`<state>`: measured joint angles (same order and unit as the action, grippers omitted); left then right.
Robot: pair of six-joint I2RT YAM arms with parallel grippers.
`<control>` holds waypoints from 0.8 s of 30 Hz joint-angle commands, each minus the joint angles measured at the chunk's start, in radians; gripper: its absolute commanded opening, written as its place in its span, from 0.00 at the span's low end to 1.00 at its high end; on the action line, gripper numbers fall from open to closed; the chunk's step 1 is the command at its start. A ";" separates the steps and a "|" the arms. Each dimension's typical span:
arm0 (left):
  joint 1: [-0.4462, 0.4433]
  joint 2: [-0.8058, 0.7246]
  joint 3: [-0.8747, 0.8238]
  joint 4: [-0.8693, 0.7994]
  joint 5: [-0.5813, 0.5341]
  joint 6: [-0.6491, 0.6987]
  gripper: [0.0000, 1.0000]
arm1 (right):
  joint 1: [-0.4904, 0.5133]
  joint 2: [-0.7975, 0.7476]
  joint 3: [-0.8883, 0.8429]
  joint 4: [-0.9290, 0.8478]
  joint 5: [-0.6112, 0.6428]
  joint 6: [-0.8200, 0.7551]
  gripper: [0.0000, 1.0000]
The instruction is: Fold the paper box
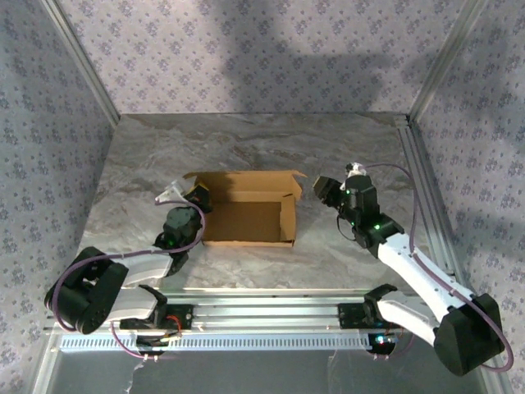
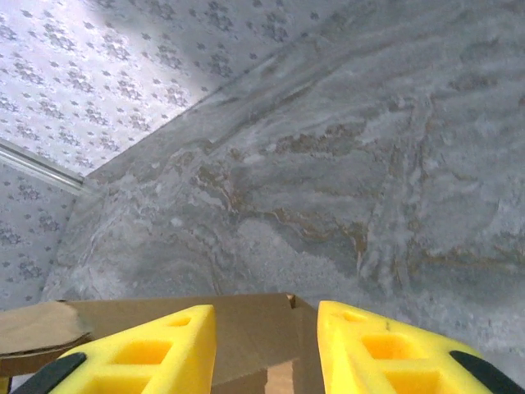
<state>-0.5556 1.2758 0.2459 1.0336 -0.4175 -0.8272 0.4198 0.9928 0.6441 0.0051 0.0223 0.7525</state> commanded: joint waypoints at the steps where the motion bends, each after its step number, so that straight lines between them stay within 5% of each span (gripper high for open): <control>1: -0.015 0.002 -0.029 -0.139 -0.011 -0.005 0.00 | -0.045 0.054 0.033 -0.092 -0.147 0.096 0.37; 6: -0.021 0.001 -0.027 -0.142 -0.015 -0.003 0.00 | -0.056 0.136 0.077 -0.089 -0.229 0.054 0.33; 13: -0.030 -0.012 -0.016 -0.163 -0.021 -0.002 0.00 | -0.078 0.171 0.130 -0.166 -0.228 -0.329 0.36; 18: -0.042 -0.054 0.001 -0.230 -0.054 -0.007 0.00 | -0.058 0.123 0.018 -0.194 -0.216 -0.157 0.44; 24: -0.049 -0.086 0.032 -0.320 -0.075 -0.013 0.00 | 0.231 0.172 -0.056 -0.091 0.046 -0.023 0.54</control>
<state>-0.5919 1.1915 0.2623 0.8883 -0.4877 -0.8280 0.5682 1.1515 0.5911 -0.1253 -0.0803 0.6636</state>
